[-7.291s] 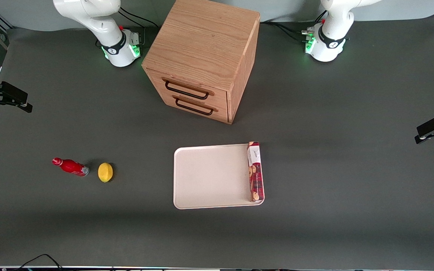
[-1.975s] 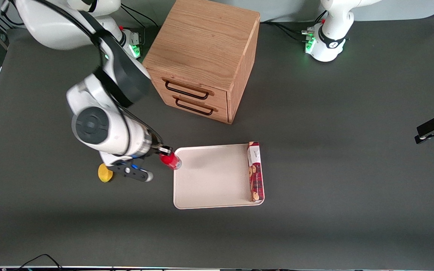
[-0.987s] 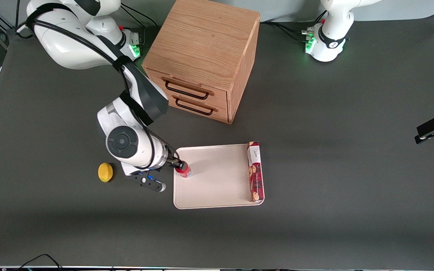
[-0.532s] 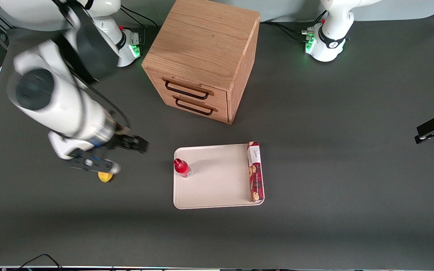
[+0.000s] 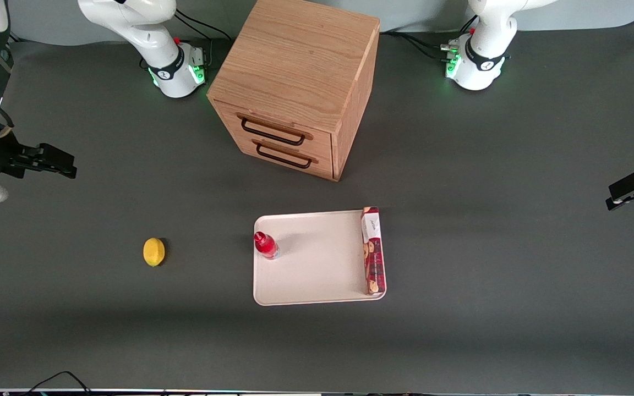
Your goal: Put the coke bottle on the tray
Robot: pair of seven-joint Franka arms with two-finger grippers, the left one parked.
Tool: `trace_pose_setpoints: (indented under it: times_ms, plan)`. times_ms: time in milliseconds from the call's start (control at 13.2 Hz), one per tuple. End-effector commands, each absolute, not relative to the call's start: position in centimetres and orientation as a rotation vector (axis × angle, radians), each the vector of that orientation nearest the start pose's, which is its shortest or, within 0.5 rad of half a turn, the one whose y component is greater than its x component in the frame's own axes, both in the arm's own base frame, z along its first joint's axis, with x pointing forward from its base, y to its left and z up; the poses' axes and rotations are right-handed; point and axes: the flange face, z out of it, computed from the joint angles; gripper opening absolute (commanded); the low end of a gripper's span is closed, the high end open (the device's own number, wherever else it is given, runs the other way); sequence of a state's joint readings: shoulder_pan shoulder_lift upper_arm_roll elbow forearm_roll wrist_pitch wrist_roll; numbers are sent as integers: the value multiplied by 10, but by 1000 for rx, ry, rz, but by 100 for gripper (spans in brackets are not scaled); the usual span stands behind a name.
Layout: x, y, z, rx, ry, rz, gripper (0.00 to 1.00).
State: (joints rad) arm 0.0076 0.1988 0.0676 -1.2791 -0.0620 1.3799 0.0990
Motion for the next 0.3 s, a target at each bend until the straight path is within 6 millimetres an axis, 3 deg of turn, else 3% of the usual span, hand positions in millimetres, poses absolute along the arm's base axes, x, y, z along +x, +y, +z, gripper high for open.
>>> trace_pose_setpoints:
  times_ms: [0,228]
  plan:
    - [581,14,618,-3113,78,114,100]
    - [585,16,621,-3116,95,102,100]
